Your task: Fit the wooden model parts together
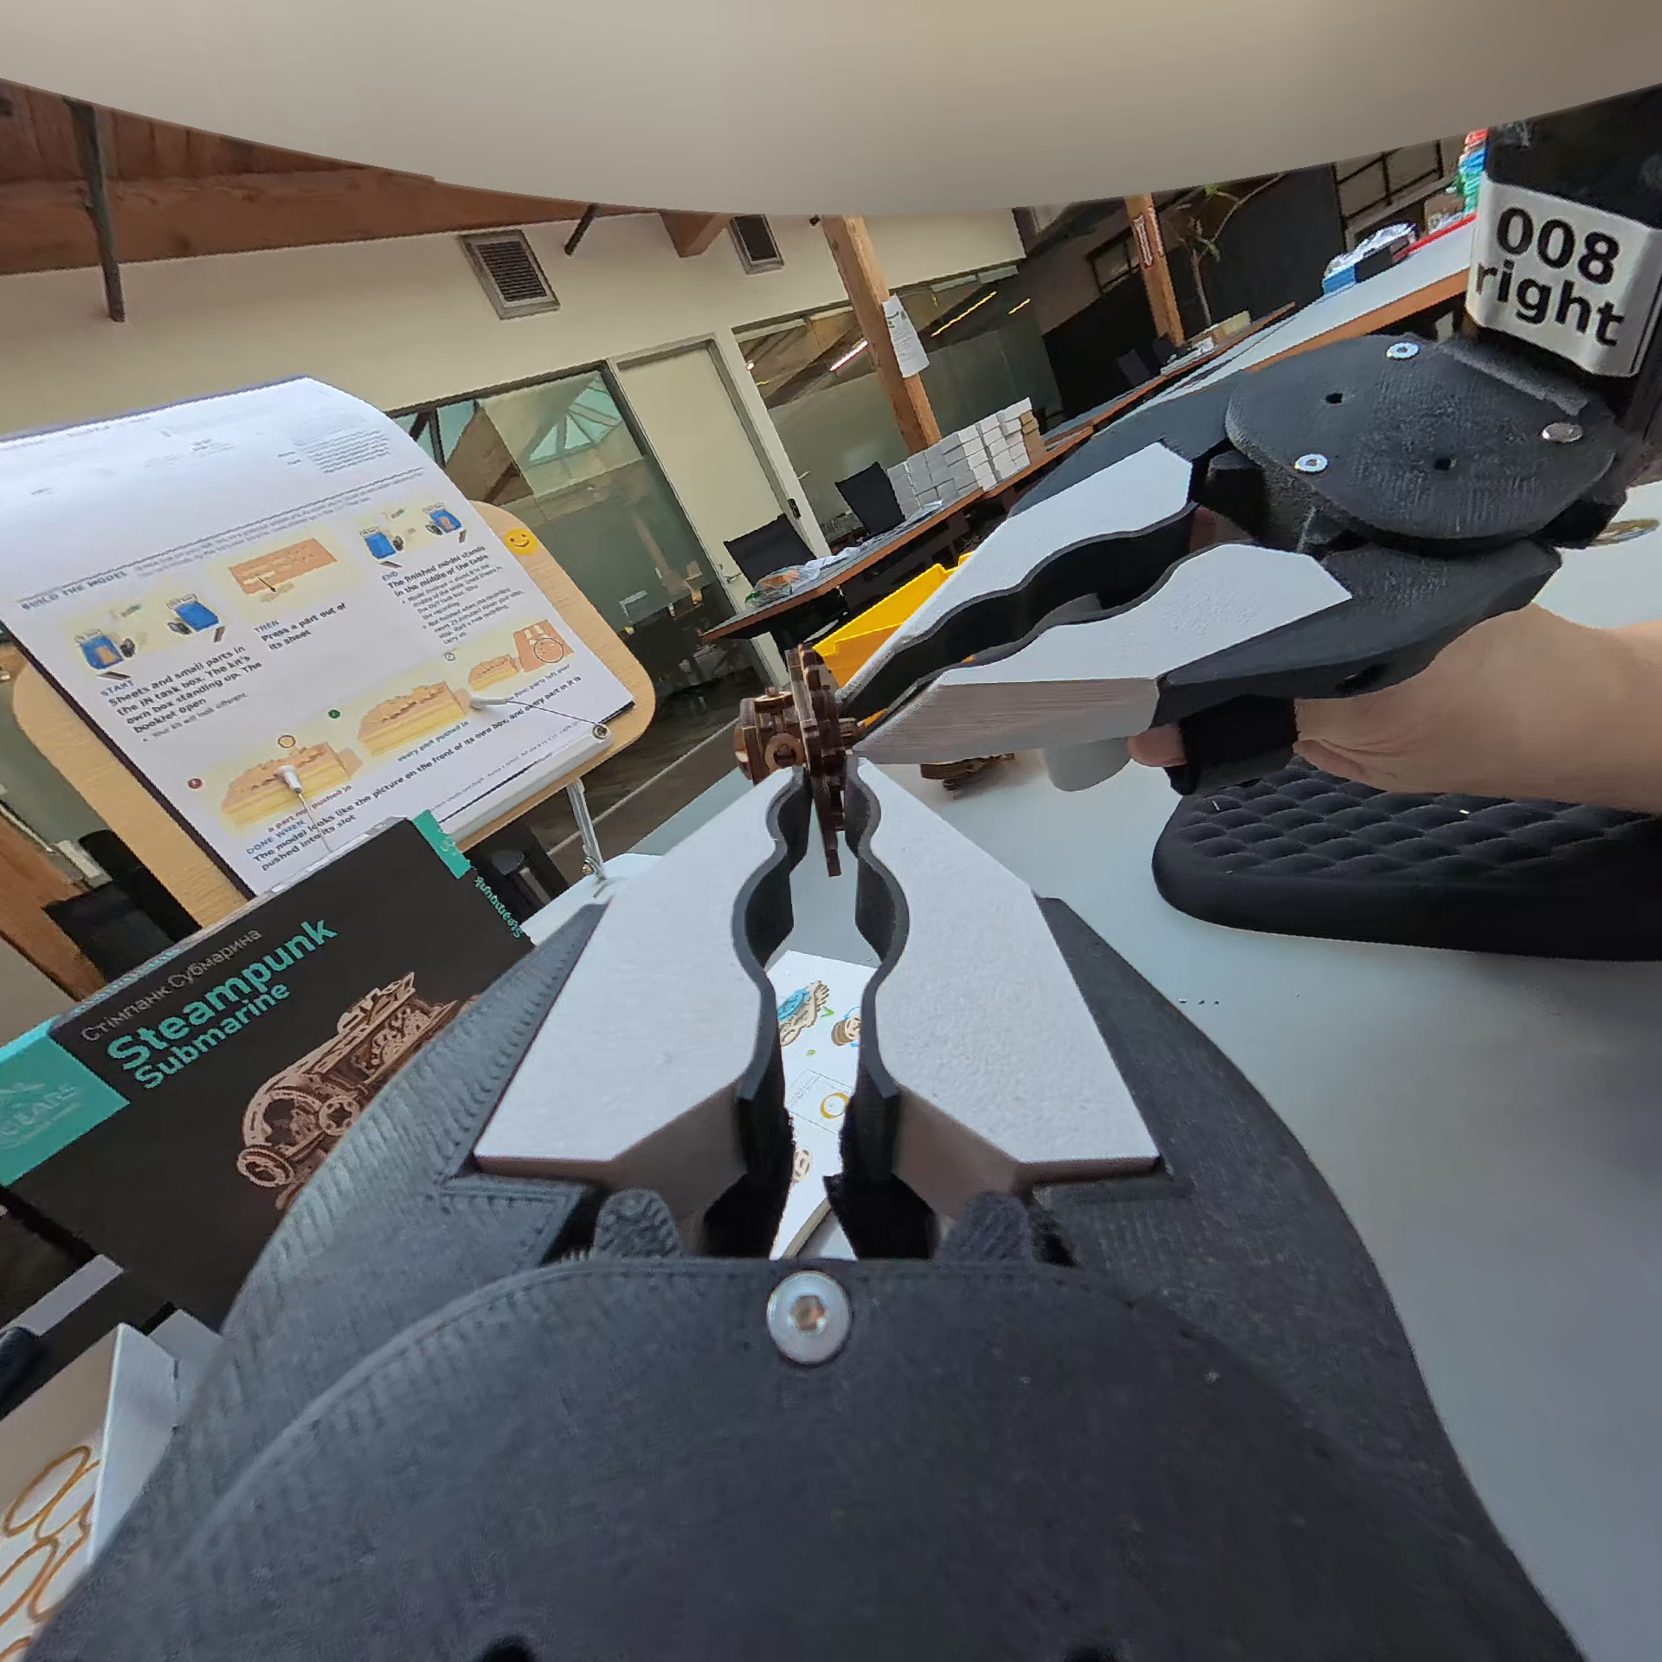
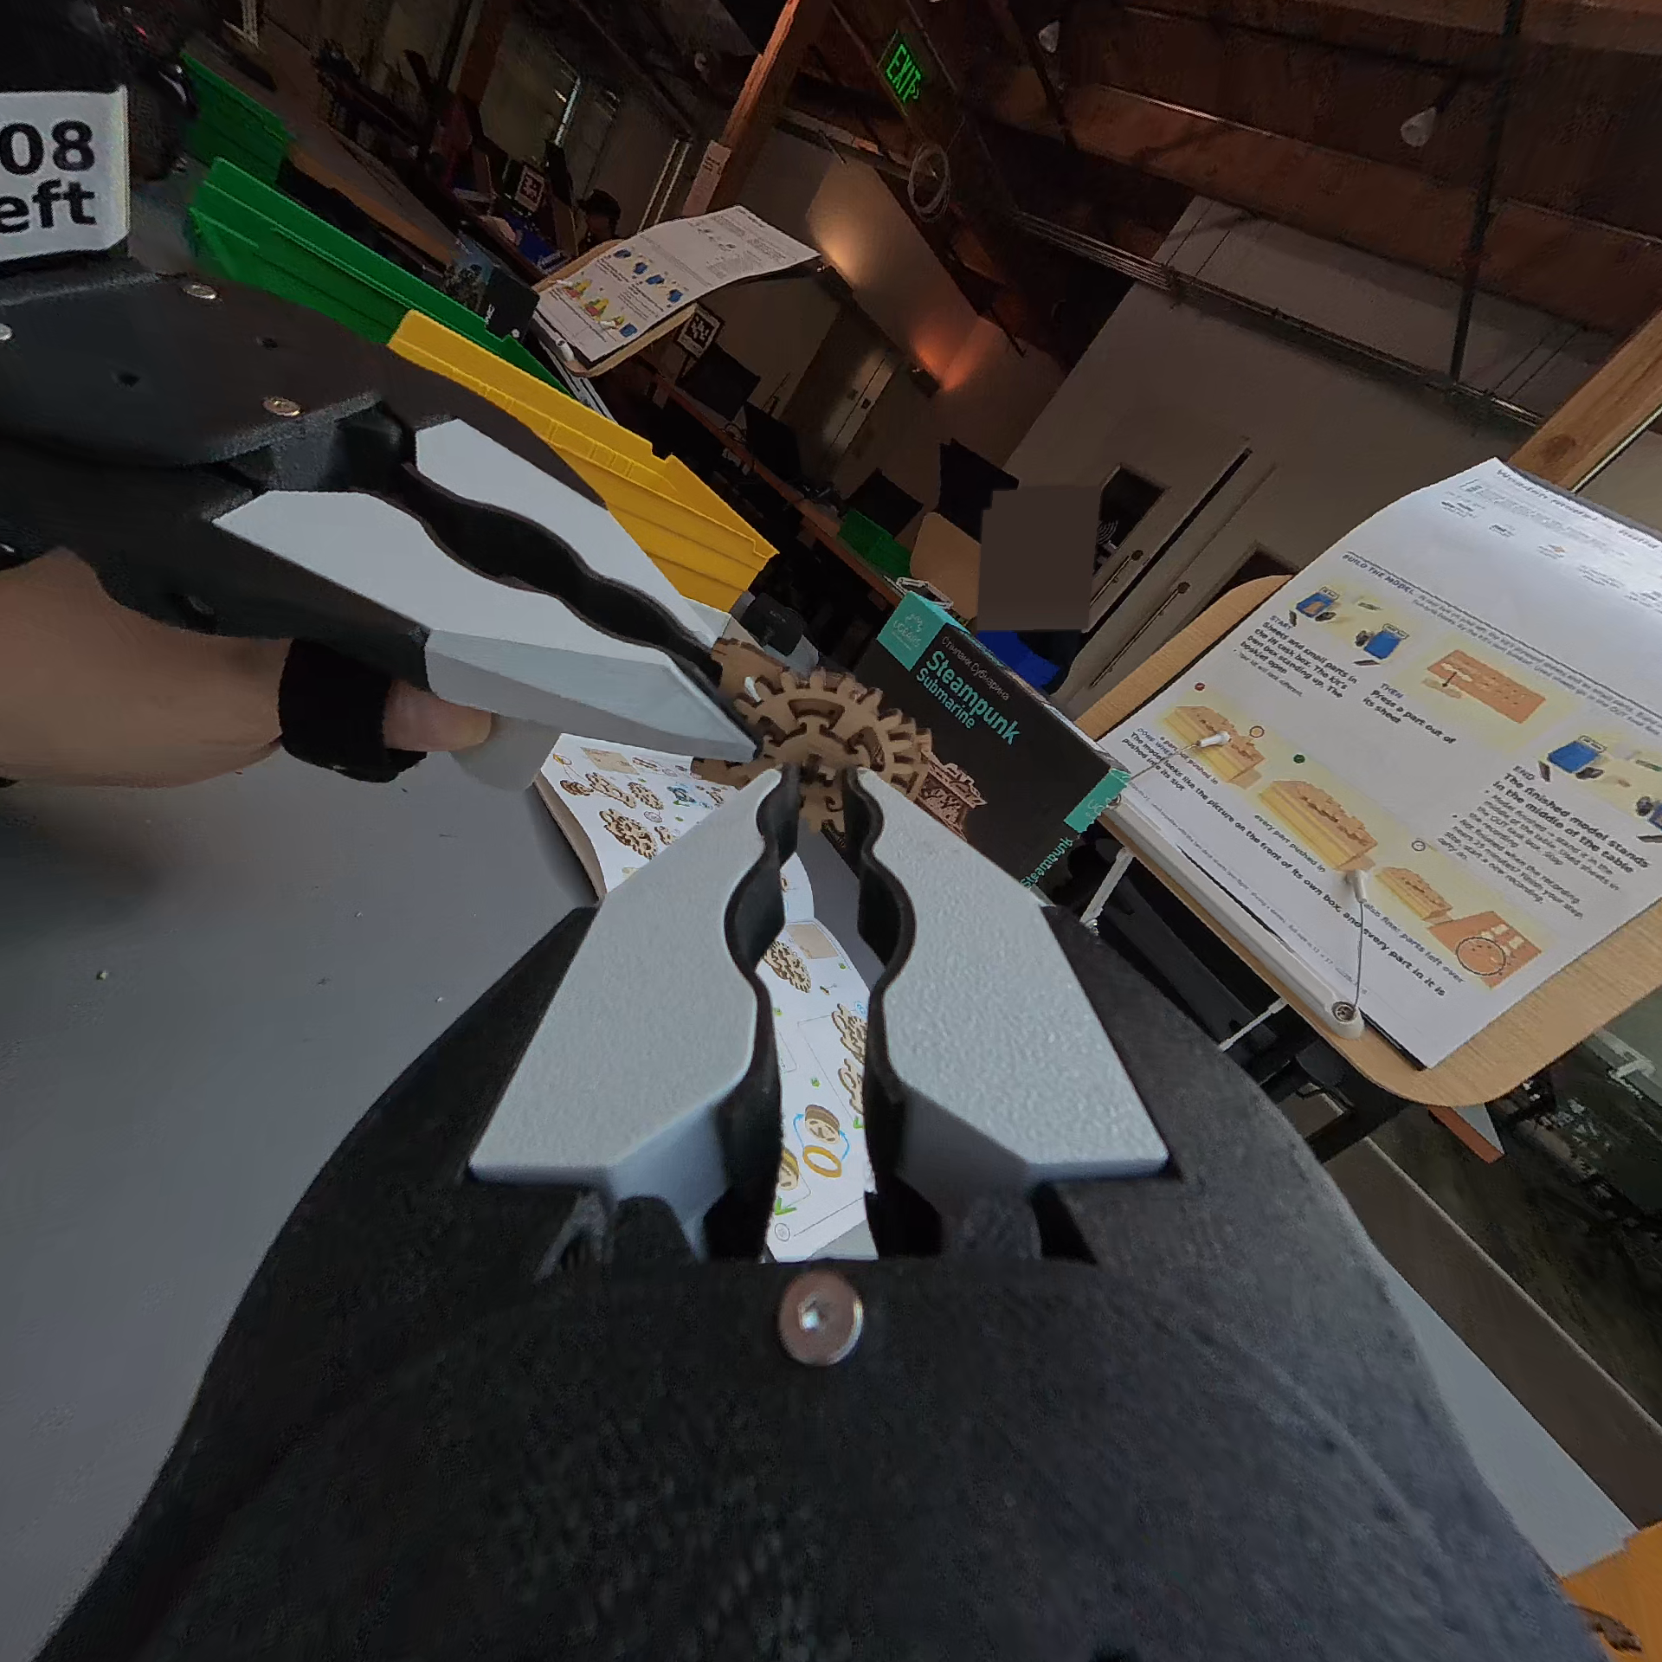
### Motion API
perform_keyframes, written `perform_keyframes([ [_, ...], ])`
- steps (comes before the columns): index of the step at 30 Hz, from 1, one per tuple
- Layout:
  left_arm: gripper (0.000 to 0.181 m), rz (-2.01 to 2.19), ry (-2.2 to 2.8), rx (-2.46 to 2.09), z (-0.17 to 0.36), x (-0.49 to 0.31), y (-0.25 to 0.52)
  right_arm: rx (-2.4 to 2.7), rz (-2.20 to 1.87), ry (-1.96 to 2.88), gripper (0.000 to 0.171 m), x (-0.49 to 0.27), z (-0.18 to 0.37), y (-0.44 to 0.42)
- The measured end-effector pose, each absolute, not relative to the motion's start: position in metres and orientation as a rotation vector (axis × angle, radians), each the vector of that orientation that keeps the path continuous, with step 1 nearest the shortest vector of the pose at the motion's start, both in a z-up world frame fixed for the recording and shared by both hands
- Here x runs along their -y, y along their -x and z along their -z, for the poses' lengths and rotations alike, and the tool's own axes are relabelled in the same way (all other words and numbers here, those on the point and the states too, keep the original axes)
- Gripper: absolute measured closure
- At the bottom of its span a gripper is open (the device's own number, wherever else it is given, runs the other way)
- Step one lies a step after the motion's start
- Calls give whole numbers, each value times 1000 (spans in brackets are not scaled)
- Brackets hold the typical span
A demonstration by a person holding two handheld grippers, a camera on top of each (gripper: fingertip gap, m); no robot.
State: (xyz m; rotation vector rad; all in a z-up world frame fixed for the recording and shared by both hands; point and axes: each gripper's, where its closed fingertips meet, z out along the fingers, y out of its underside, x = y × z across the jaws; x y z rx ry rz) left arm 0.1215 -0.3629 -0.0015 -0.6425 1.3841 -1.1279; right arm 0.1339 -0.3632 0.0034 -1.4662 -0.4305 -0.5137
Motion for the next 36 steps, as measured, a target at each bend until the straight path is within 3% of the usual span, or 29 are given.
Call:
perform_keyframes([
  [14, 177, 1040, 583, -1386, 2, 368, -120, 414, 461, 1450, 164, 367, -2, -133],
  [36, 177, 1383, 842, -1429, 13, 359, -129, 387, 474, 1539, 165, 359, 9, -140],
])
